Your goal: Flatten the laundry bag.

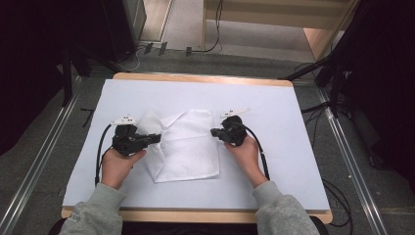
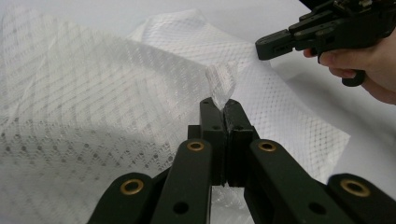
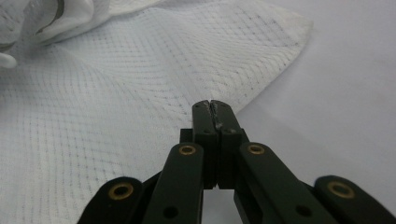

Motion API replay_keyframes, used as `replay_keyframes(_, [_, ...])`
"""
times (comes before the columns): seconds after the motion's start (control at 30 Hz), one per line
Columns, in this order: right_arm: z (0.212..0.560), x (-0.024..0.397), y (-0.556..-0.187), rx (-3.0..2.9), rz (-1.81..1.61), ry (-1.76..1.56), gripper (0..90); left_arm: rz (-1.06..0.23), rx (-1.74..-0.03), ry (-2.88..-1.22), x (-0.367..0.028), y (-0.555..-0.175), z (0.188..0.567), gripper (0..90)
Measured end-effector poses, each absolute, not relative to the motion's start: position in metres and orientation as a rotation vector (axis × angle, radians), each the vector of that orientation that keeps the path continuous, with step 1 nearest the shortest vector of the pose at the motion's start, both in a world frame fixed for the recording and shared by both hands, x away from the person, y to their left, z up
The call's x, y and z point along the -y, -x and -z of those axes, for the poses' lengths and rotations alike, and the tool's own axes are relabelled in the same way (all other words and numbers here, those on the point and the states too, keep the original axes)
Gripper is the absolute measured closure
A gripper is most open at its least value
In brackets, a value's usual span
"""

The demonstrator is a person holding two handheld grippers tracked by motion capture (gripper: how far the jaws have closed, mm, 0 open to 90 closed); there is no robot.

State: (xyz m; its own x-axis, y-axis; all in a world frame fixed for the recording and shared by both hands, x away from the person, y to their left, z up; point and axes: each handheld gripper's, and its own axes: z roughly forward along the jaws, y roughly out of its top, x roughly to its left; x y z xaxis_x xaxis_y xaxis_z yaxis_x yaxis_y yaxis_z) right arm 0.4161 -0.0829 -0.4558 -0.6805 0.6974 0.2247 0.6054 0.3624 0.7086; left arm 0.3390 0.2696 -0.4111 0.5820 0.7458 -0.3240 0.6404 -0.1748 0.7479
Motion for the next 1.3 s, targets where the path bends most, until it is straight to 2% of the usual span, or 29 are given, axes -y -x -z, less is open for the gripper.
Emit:
replay_keyframes(0.37, [0.453,0.116,-0.417,-2.461,-1.174,-1.254,90.0,-0.109,-1.2,-1.842,-0.309,-0.323,0.422,90.0])
replay_keyframes(1.07, [0.46,0.147,-0.437,-2.431,-1.132,-1.348,90.0,-0.044,-1.269,-1.884,-0.32,-0.313,0.438,89.3])
replay_keyframes(1.3, [0.464,0.148,-0.441,-2.429,-1.134,-1.355,90.0,-0.073,-1.256,-1.897,-0.325,-0.31,0.435,81.9])
